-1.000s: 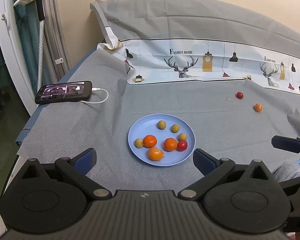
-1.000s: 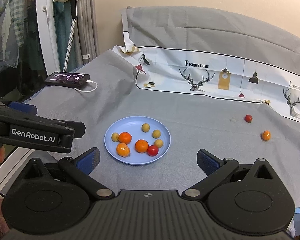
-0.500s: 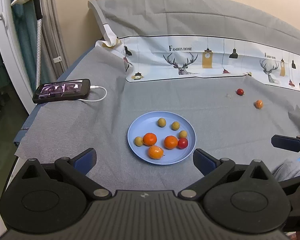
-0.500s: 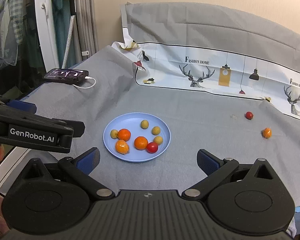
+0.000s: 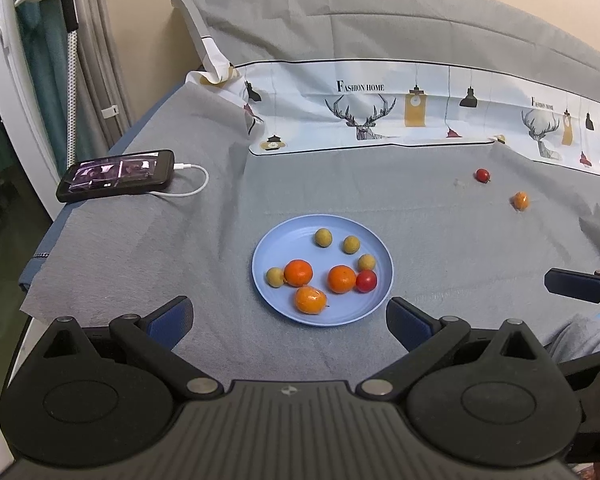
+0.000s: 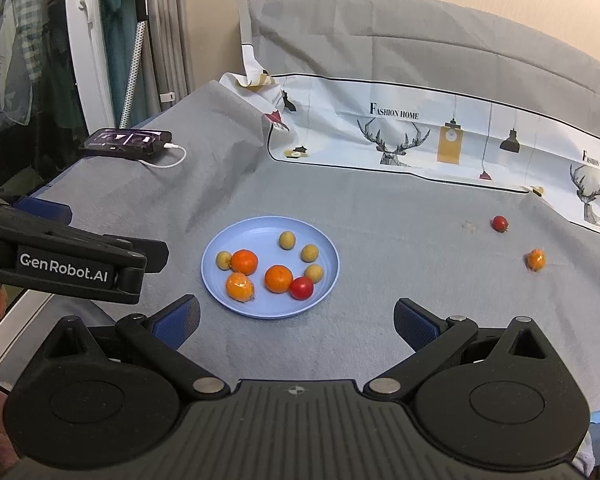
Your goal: Organize fruits
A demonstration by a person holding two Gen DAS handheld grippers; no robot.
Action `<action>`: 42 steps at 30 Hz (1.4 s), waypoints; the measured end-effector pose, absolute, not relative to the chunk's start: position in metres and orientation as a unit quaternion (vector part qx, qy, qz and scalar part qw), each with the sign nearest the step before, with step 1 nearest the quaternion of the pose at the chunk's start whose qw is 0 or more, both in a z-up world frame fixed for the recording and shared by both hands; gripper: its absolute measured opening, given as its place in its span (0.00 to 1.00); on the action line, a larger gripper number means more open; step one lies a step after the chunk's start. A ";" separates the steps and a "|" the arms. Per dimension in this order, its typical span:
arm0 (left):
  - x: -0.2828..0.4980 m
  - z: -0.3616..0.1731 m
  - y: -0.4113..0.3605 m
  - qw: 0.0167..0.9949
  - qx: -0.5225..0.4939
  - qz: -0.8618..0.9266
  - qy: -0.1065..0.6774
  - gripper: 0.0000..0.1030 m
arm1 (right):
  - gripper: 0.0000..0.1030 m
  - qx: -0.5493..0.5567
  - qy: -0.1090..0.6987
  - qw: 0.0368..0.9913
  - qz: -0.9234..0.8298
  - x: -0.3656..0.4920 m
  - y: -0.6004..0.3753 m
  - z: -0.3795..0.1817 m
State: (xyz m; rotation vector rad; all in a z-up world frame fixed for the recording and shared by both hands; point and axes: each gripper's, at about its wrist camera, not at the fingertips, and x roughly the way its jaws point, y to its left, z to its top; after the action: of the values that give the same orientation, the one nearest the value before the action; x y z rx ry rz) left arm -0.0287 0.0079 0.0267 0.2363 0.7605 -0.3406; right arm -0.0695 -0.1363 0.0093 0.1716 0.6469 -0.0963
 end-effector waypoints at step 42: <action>0.045 0.014 -0.101 0.879 0.134 -0.207 0.407 1.00 | 0.99 0.186 0.325 0.908 -0.189 -0.048 -0.252 -0.045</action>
State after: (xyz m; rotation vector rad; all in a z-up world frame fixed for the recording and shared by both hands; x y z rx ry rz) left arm 0.0446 -0.1006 0.0144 0.2791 0.8492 -0.4312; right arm -0.0479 -0.2520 -0.0447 0.3840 0.6710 -0.3907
